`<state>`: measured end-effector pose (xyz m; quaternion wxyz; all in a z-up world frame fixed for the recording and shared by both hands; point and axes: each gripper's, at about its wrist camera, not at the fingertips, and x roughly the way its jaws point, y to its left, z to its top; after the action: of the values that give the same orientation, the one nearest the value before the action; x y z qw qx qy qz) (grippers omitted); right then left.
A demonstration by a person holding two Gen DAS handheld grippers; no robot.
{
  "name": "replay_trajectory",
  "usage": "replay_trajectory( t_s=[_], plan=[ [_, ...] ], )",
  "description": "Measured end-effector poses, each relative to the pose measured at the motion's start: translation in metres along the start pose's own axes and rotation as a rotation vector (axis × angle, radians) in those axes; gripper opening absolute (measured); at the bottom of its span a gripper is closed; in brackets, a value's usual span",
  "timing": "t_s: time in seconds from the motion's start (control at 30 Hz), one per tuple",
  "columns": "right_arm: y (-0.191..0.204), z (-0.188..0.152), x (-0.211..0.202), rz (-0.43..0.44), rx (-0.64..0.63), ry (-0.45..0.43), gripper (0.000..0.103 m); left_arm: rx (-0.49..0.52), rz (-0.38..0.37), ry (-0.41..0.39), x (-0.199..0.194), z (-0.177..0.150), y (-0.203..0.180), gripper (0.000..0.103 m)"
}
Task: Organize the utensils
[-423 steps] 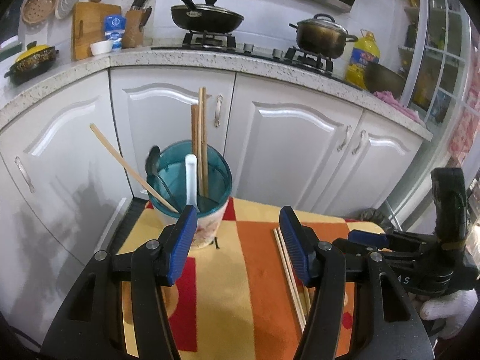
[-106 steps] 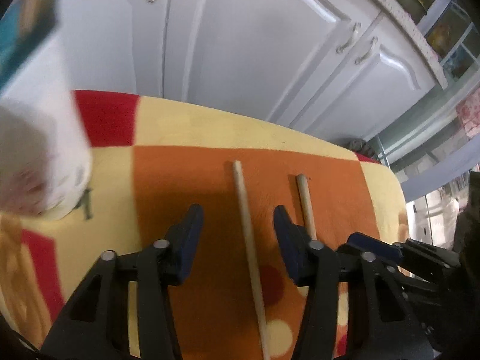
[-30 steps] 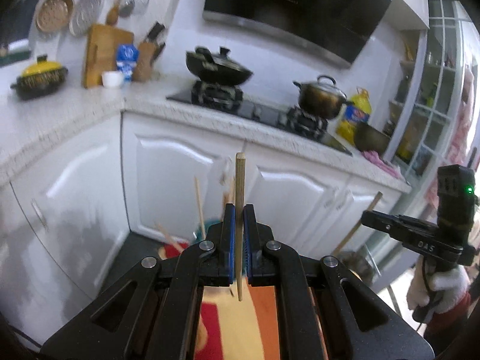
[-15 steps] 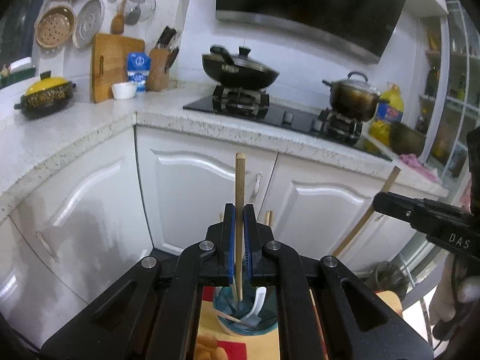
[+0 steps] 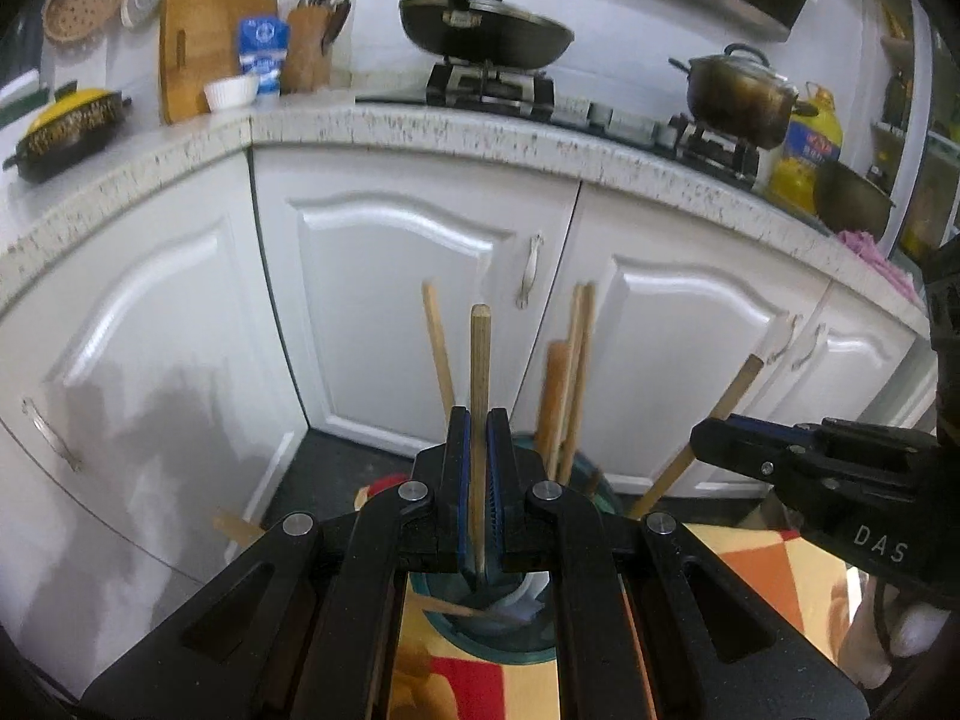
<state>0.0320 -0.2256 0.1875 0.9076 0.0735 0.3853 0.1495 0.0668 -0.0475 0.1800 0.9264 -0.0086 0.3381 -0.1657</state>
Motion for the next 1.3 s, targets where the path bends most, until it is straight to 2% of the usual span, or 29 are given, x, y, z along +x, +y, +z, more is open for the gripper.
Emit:
replay_trajectory(
  t_s=[0.1,0.23,0.3,0.43,0.5,0.67,0.83,1.3],
  plan=[
    [-0.003,-0.003,0.0,0.007,0.009,-0.007,0.007,-0.012,-0.003,0.01,0.001,-0.004,0.003,0.004],
    [-0.006,-0.005,-0.005,0.017,0.034,-0.002,0.025,-0.028,-0.019,0.017,-0.003,-0.005,0.004,0.006],
    [-0.007,-0.011,-0.008,0.021,0.04,0.0,0.025,-0.039,-0.029,0.019,-0.007,-0.005,0.005,0.016],
    [-0.008,-0.022,-0.012,0.017,0.048,0.011,0.025,-0.052,-0.039,0.01,-0.021,-0.009,0.006,0.027],
    [-0.009,-0.029,-0.016,0.014,0.054,0.013,0.025,-0.056,-0.042,0.0,-0.029,-0.01,0.006,0.037],
    [-0.011,-0.048,-0.025,0.007,0.065,0.019,0.025,-0.06,-0.046,-0.027,-0.05,-0.02,0.003,0.045],
    [-0.011,-0.067,-0.035,0.0,0.078,0.021,0.027,-0.029,-0.048,-0.025,-0.061,-0.038,-0.01,0.047],
    [-0.006,-0.105,-0.059,-0.07,0.079,0.016,0.032,0.006,-0.051,0.049,-0.058,-0.088,-0.043,0.047]
  ],
)
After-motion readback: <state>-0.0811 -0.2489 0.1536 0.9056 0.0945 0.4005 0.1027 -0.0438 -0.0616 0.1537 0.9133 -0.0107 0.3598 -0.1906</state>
